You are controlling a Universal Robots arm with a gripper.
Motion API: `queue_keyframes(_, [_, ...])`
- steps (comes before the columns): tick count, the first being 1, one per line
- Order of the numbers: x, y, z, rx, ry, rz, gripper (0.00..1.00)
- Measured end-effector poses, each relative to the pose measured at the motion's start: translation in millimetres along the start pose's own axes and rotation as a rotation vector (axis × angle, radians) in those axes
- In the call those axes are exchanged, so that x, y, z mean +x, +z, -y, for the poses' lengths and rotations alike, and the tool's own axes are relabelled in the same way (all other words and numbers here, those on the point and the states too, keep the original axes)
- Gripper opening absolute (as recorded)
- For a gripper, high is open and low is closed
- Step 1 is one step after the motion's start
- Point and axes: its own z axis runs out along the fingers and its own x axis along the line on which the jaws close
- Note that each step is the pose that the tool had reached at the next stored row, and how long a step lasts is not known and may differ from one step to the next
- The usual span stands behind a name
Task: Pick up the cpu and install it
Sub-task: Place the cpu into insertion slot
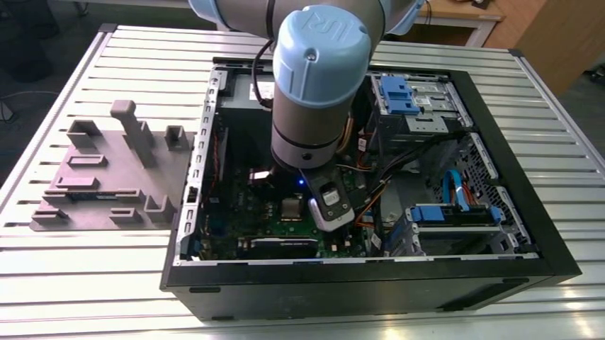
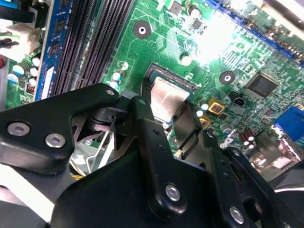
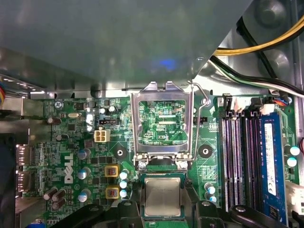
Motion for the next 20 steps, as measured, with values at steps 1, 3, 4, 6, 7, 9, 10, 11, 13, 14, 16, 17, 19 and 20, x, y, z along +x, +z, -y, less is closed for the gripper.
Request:
queue_keyframes(1, [0.0, 0.0, 0.2, 0.0, 0.0, 0.0, 0.44])
queue_keyframes(3, [-0.1, 0.0, 0.6, -0.0001, 0.0, 0.0, 0.44])
queue_keyframes(4, [0.0, -0.1, 0.7, 0.0, 0.0, 0.0, 0.44])
queue_keyframes(6, [-0.1, 0.0, 0.7, -0.0001, 0.0, 0.0, 0.44])
queue_keyframes(7, [-0.1, 0.1, 0.8, -0.0001, 0.0, 0.0001, 0.44])
queue_keyframes(9, [-0.3, 0.1, 0.8, 0.0, 0.0, 0.0, 0.44])
queue_keyframes(10, [-0.4, 0.1, 0.8, 0.0, 0.0, 0.0, 0.44])
queue_keyframes(11, [-0.5, 0.2, 0.8, 0.0, 0.0, 0.0, 0.44])
queue_keyframes(13, [-0.5, 0.2, 0.8, 0.0, 0.0, 0.0004, 0.44])
queue_keyframes(14, [-0.6, 0.3, 0.8, -0.0002, 0.0, 0.0017, 0.44])
queue_keyframes(16, [-0.6, 0.4, 0.8, -0.0006, -0.001, 0.0058, 0.44])
queue_keyframes(17, [-0.4, 0.3, 0.8, -0.0006, -0.001, 0.0075, 0.44])
queue_keyframes(19, [-0.2, 0.4, 0.8, -0.0005, -0.001, 0.0087, 0.44])
queue_keyframes(20, [0.0, 0.5, 1.1, -0.0003, -0.001, 0.0088, 0.44])
